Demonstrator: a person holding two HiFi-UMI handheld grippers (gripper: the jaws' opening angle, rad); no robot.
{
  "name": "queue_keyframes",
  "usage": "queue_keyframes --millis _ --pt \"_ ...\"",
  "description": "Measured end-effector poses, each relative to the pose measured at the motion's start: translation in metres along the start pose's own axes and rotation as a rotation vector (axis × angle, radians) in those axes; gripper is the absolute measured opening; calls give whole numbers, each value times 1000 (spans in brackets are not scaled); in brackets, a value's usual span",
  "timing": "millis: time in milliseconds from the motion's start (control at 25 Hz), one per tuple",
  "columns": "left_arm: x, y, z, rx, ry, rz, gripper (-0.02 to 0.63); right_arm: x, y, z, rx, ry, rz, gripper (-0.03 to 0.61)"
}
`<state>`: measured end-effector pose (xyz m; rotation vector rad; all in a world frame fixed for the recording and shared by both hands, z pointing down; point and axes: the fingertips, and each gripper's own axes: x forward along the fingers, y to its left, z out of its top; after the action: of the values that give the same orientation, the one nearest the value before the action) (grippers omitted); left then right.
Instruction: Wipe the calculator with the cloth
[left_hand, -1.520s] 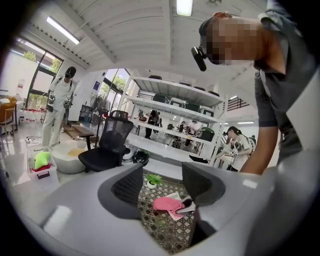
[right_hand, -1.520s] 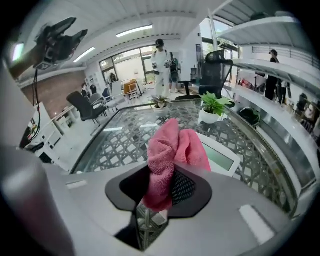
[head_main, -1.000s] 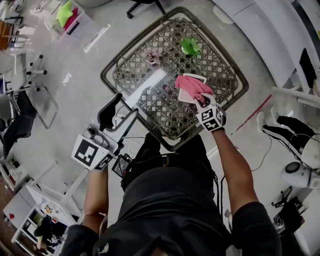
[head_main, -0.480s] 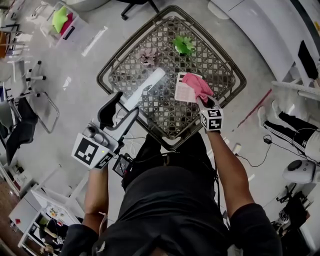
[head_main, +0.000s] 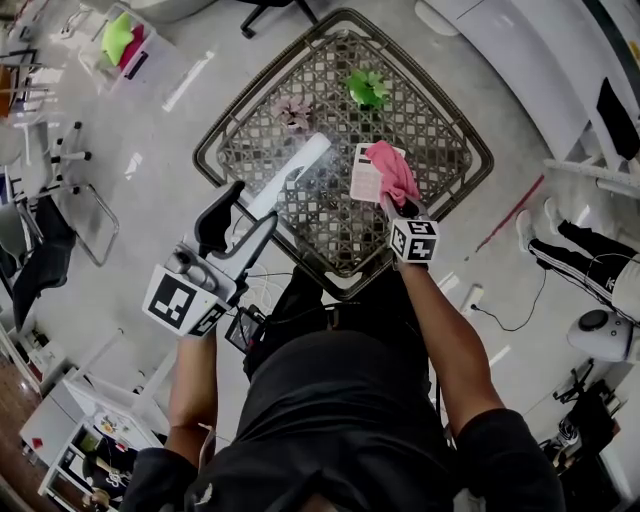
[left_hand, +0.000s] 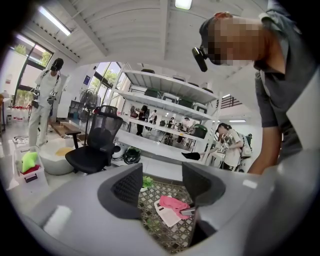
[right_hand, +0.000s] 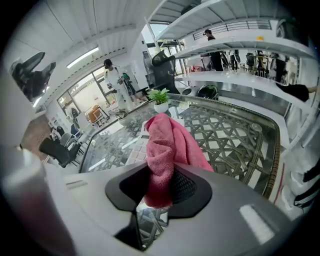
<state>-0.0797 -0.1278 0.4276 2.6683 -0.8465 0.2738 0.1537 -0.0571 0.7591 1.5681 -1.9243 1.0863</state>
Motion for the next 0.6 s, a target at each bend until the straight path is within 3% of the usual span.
queue_keyframes --millis 360,600 --pt "-12 11 -4 -2 -10 27 288 15 33 -1 14 11 44 95" --pt "-22 19 -7 -6 -20 42 288 31 61 0 -50 34 92 95"
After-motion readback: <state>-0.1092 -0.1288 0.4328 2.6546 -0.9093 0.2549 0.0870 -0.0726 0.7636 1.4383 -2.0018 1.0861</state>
